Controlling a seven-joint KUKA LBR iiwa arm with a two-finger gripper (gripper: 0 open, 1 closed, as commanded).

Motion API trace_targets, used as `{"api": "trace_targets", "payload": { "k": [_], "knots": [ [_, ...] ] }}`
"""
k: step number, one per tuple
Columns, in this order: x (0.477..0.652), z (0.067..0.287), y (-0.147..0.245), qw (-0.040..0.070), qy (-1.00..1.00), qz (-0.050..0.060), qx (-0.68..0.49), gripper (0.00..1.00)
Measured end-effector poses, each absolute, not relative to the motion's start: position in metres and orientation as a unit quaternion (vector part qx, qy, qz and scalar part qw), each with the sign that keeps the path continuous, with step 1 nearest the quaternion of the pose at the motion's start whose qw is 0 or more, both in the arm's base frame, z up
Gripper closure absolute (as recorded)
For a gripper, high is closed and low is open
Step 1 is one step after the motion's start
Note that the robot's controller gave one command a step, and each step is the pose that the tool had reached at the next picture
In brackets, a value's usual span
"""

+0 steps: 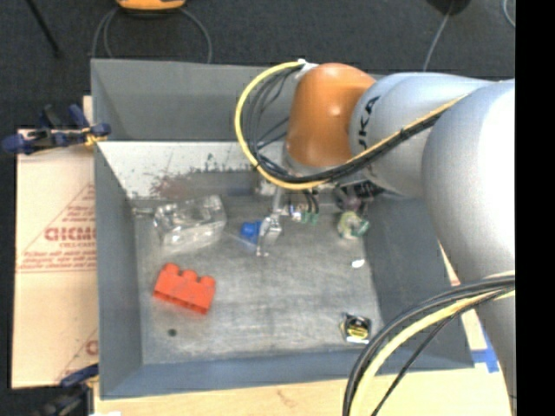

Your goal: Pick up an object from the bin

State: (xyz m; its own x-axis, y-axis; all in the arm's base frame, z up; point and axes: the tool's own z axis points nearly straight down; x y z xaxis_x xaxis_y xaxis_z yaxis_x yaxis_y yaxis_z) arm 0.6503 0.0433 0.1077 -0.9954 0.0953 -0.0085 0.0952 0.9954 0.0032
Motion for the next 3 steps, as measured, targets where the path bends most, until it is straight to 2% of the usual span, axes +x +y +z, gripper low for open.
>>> {"api": "trace_targets", "payload": {
  "k": [1,2,3],
  "knots": [
    [0.6550,0.0770,0.0461,0.001,0.996,0.002,0.093,0.00],
    [0.6553,0.0788,0.0460,-0.001,0.996,0.001,0.092,0.00],
    [0.6576,0.0800,0.0457,0.004,0.996,0.001,0.092,1.00]
  ]
}}
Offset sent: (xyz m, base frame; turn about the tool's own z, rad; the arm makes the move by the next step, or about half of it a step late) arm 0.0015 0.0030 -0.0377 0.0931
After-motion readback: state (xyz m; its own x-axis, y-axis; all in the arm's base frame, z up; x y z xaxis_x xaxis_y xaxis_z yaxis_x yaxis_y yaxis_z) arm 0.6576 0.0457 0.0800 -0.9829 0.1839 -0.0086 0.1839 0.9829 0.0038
